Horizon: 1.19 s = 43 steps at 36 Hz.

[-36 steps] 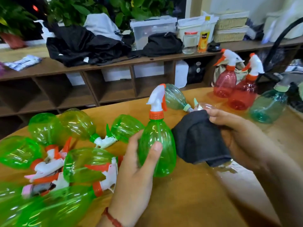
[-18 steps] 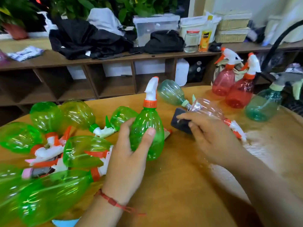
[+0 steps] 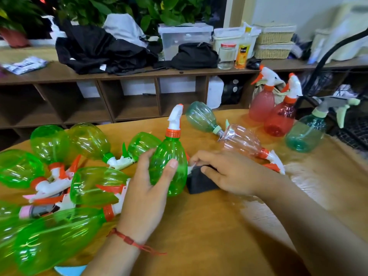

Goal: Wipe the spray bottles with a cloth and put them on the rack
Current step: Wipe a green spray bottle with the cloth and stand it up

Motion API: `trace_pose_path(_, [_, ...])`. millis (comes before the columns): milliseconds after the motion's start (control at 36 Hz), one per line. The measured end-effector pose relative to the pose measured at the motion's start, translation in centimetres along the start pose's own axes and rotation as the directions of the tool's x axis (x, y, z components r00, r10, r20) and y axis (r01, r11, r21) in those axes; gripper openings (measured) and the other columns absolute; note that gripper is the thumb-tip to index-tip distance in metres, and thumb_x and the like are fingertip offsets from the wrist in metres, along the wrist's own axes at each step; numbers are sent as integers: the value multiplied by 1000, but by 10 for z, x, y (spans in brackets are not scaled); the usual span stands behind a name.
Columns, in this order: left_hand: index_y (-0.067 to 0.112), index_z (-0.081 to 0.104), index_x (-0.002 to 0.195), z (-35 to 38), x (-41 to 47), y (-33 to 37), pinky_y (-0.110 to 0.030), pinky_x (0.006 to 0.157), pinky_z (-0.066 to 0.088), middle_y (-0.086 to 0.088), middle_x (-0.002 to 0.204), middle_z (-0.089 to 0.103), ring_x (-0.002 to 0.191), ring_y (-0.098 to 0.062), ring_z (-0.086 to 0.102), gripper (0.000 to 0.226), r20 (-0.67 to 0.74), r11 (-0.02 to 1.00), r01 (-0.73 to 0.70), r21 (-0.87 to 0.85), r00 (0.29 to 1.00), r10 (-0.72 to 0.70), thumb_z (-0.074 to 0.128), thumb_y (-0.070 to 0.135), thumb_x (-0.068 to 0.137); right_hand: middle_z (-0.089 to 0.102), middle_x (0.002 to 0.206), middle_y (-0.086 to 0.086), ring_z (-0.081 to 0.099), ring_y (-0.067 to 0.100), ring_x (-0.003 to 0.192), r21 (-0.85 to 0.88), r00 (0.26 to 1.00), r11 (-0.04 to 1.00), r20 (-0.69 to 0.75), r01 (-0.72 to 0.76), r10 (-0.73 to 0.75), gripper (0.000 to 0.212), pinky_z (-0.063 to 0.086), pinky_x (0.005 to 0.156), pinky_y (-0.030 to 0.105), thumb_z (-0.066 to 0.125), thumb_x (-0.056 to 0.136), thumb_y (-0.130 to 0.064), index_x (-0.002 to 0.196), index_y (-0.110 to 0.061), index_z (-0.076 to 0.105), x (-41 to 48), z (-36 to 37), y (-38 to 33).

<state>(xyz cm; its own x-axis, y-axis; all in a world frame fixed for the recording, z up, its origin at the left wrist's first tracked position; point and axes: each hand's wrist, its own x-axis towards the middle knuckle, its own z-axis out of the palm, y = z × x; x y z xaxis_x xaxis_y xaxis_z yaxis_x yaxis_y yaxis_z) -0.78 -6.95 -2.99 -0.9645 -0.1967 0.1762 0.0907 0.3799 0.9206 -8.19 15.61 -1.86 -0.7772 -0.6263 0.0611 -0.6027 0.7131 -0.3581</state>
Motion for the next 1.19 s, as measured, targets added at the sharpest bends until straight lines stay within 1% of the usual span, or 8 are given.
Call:
trace_pose_path(83, [47, 43, 146, 0, 0, 0, 4, 85, 35, 40, 127, 54, 110, 37, 42, 68, -6, 1000, 3, 0, 1000, -3, 54, 75, 85, 59, 144, -17, 52, 5, 135, -18, 974, 999, -220, 45, -47, 39, 43, 115, 37, 55, 108, -35, 146, -40, 51, 5, 1, 13])
trace_pose_path(194, [48, 45, 145, -2, 0, -1, 5, 81, 39, 44, 116, 62, 109, 31, 51, 65, -17, 1000, -2, -29, 1000, 1, 55, 73, 86, 64, 127, -16, 59, 9, 127, 199, 865, 980, -494, 17, 86, 28, 53, 105, 41, 56, 107, -14, 130, -27, 68, -12, 13, 33])
trace_pose_path(306, [50, 41, 135, -1, -2, 3, 10, 76, 32, 69, 99, 44, 99, 41, 43, 51, -10, 1000, -7, -14, 1000, 7, 56, 65, 89, 68, 113, -17, 65, 12, 113, 166, 930, 984, -366, 67, -2, 27, 55, 98, 38, 68, 98, -5, 111, -27, 76, -19, 17, 41])
trace_pose_path(472, [48, 45, 136, 1, -3, 2, 7, 78, 36, 61, 106, 53, 102, 35, 50, 51, -3, 999, -26, -21, 1000, 26, 59, 61, 90, 63, 125, -24, 58, 0, 117, 94, 971, 995, -241, 21, 2, 32, 49, 103, 28, 68, 100, -35, 132, -34, 69, -16, 21, 28])
trace_pose_path(611, [49, 43, 138, 1, -3, 2, 9, 78, 34, 57, 107, 56, 103, 37, 48, 55, -10, 999, -37, -1, 999, 37, 58, 66, 88, 61, 124, -26, 53, 0, 116, -85, 990, 992, -115, -95, 85, 37, 47, 107, 40, 57, 100, -54, 136, -43, 61, -9, 25, 27])
trace_pose_path(722, [49, 40, 136, 1, -3, 2, 11, 77, 32, 66, 99, 48, 99, 43, 42, 50, -4, 999, -44, 31, 999, 44, 59, 60, 91, 60, 104, -27, 57, 2, 103, 66, 989, 998, -146, 21, -11, 15, 51, 91, 33, 73, 96, -37, 111, -39, 74, -18, 14, 22])
trace_pose_path(861, [48, 41, 140, 0, -2, 0, 11, 78, 31, 53, 109, 52, 101, 42, 42, 55, -20, 998, -56, 41, 998, 57, 59, 63, 91, 66, 114, -25, 63, 0, 108, 39, 991, 999, -132, 38, -33, 19, 56, 92, 32, 72, 97, -38, 114, -37, 79, -24, 1, 18])
trace_pose_path(1194, [48, 44, 146, 2, -3, -3, 8, 85, 35, 38, 129, 58, 115, 30, 49, 62, -8, 996, -79, 41, 997, 79, 59, 68, 89, 75, 105, -19, 71, 3, 98, 260, 956, 962, 294, -86, 6, 16, 58, 90, 42, 81, 88, -46, 104, -47, 77, -36, -9, 11])
